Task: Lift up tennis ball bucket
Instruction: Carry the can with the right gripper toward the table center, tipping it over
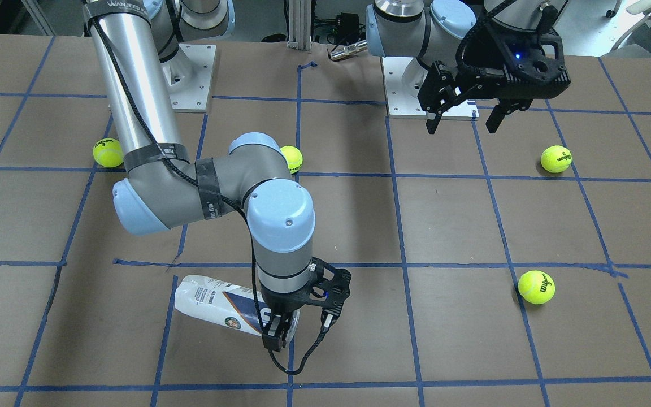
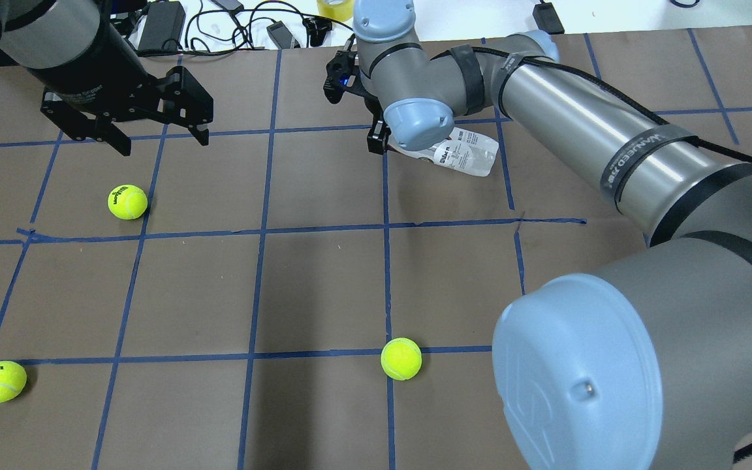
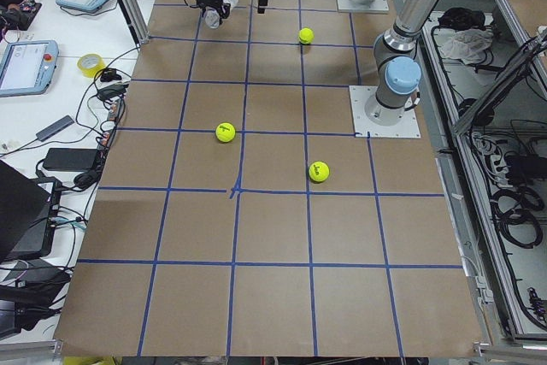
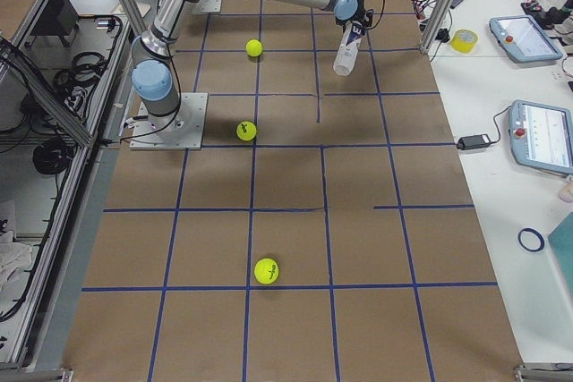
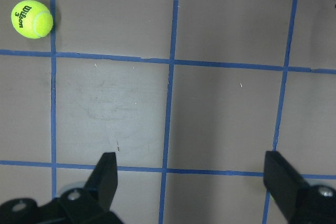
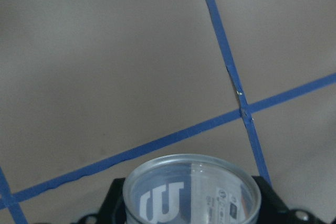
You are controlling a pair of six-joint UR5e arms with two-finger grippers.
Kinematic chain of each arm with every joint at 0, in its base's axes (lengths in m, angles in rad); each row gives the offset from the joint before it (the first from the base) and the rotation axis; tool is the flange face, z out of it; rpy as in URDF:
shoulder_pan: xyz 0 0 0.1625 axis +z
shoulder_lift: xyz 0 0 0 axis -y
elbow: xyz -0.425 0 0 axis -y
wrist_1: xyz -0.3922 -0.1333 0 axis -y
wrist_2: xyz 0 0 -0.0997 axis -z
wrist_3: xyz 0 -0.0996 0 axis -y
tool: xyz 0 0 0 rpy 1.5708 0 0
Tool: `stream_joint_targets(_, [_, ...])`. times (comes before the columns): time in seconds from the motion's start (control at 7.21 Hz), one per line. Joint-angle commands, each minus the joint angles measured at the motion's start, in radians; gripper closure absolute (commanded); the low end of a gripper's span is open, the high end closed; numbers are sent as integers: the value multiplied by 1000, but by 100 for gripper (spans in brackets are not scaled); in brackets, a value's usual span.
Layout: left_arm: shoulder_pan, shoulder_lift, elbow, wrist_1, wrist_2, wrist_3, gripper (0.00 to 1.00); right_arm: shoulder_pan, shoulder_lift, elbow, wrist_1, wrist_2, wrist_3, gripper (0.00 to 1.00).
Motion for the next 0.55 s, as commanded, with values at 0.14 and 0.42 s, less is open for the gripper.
stream_joint_targets(0.14, [0,2,2,0,6,11,0,75,0,15,-9,-9,-12,98])
stream_joint_targets(0.42, [0,2,2,0,8,11,0,132,6,21,-5,-11,3,94])
